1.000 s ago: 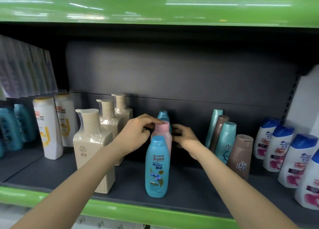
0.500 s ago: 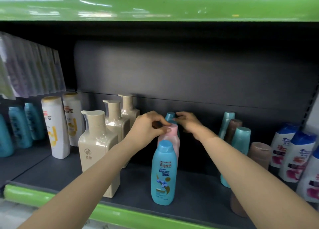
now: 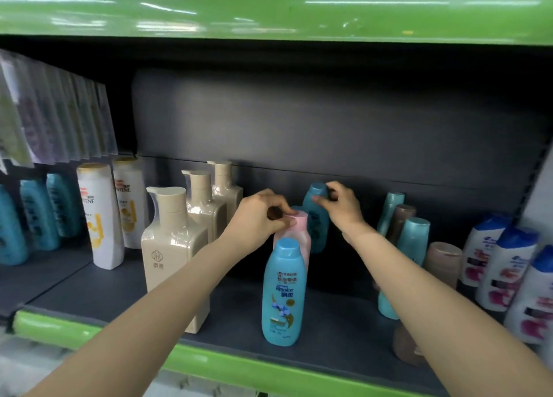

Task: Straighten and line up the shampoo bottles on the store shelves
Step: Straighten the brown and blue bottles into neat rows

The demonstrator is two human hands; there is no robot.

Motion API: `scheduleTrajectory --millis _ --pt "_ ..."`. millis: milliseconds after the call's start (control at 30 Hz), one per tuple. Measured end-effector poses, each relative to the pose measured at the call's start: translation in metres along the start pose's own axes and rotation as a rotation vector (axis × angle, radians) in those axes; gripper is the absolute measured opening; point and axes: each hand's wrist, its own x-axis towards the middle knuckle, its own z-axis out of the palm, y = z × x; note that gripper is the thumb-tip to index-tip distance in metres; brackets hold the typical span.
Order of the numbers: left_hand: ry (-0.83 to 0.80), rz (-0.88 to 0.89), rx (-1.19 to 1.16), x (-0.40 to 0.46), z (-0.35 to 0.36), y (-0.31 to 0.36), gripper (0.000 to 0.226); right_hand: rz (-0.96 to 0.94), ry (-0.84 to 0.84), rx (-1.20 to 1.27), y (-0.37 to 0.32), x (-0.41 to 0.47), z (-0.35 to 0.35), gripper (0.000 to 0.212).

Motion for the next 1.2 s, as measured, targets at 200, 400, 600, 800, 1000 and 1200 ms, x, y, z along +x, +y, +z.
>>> scheduleTrajectory --millis 200,400,600,800,1000,1200 --pt "-0.032 -0.019 0.06 0.002 -0.003 0.01 0.013 -0.06 0.027 -0.023 -0.029 -0.033 -0.041 0.035" --pt "0.05 0.02 -0.007 -0.008 -0.009 0.035 0.03 -0.06 -0.026 0.057 -0.046 -0.077 -0.065 0.025" --pt "0.017 0.136 -0.164 -0.04 -0.013 0.066 0.04 -0.102 -0.051 0.175 -0.07 -0.112 -0.084 0.011" --pt "-0.04 0.076 -0.257 -0.062 -0.015 0.073 0.051 0.04 -0.067 0.408 -0.081 -0.133 -0.095 0.017" --pt "-0.123 0.019 -0.273 -0.074 -0.017 0.073 0.048 0.093 -0.13 0.543 -0.081 -0.145 -0.093 0.021" --pt "-0.086 0.003 -0.272 -0.084 -0.019 0.074 0.047 0.126 -0.116 0.624 -0.085 -0.154 -0.088 0.023"
